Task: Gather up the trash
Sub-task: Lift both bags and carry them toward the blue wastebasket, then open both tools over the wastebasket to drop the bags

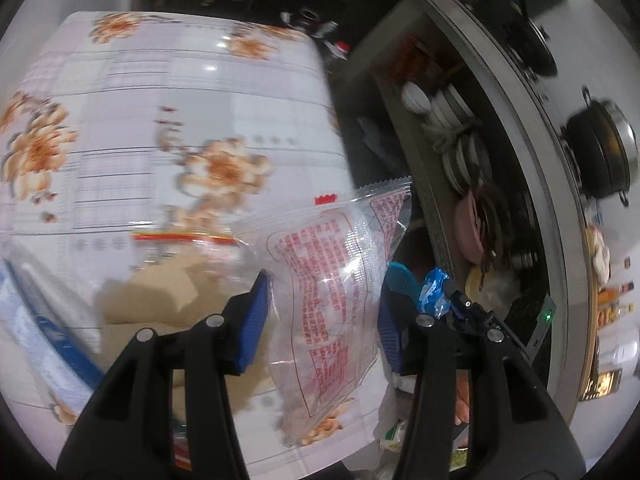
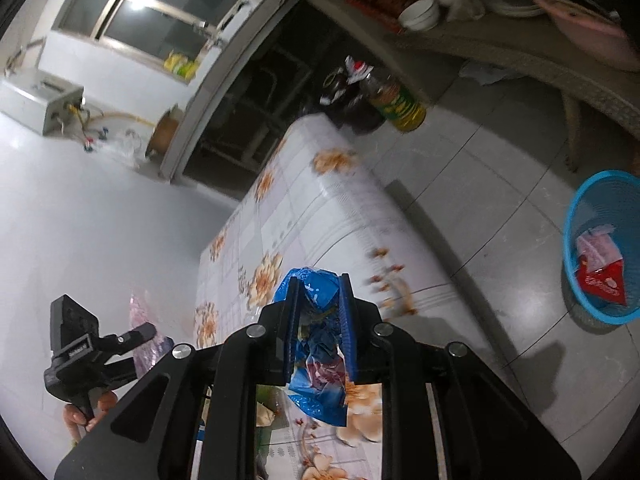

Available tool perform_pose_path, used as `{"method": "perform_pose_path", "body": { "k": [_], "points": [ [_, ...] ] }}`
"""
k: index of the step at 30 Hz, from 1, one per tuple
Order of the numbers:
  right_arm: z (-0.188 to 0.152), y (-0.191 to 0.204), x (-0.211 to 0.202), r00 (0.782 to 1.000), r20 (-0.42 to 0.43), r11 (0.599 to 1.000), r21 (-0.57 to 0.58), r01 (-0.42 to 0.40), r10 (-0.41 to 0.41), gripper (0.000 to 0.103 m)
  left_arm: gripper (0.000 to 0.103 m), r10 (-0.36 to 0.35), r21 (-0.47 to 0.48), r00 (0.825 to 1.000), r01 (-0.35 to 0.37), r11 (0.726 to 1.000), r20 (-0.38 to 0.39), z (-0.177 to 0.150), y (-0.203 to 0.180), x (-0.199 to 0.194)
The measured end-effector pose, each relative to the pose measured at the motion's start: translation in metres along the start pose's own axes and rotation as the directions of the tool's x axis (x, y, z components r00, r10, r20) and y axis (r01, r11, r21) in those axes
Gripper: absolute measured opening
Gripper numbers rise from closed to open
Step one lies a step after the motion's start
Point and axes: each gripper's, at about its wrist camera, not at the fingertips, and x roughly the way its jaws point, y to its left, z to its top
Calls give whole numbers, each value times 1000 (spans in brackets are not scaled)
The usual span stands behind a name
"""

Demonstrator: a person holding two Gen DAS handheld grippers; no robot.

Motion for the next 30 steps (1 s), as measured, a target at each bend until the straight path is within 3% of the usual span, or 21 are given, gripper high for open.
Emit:
{"method": "perform_pose_path", "body": {
  "k": [6, 11, 15, 19, 26, 28, 30],
  "points": [
    [9, -42, -61, 985, 141, 995, 14, 97, -98, 19, 47, -19, 100, 996, 27, 995, -84, -16, -71, 54],
    [10, -109, -115, 937, 231, 965, 84, 248, -261, 19, 47, -8, 228, 983, 50, 972, -182, -38, -142, 117],
    [6, -170, -139, 900, 233, 925, 189, 329, -368, 19, 47, 19, 301, 963, 65, 951, -268, -56, -191, 178],
    [-3, -228, -140, 875, 185, 878, 278, 390, -447, 19, 47, 106, 400, 943, 31, 916, -316, -79, -228, 249],
    [3, -283, -111, 825, 132, 816, 300, 495, -549, 19, 49, 197, 406, 883, -7, 914, -427, -101, -244, 344],
    [13, -293, -98, 796, 133, 792, 282, 541, -591, 21, 57, 208, 407, 876, -15, 914, -436, -102, -252, 363],
    [17, -301, -87, 770, 124, 768, 269, 582, -627, 28, 79, 219, 417, 875, -22, 909, -432, -103, -261, 384]
  ]
}}
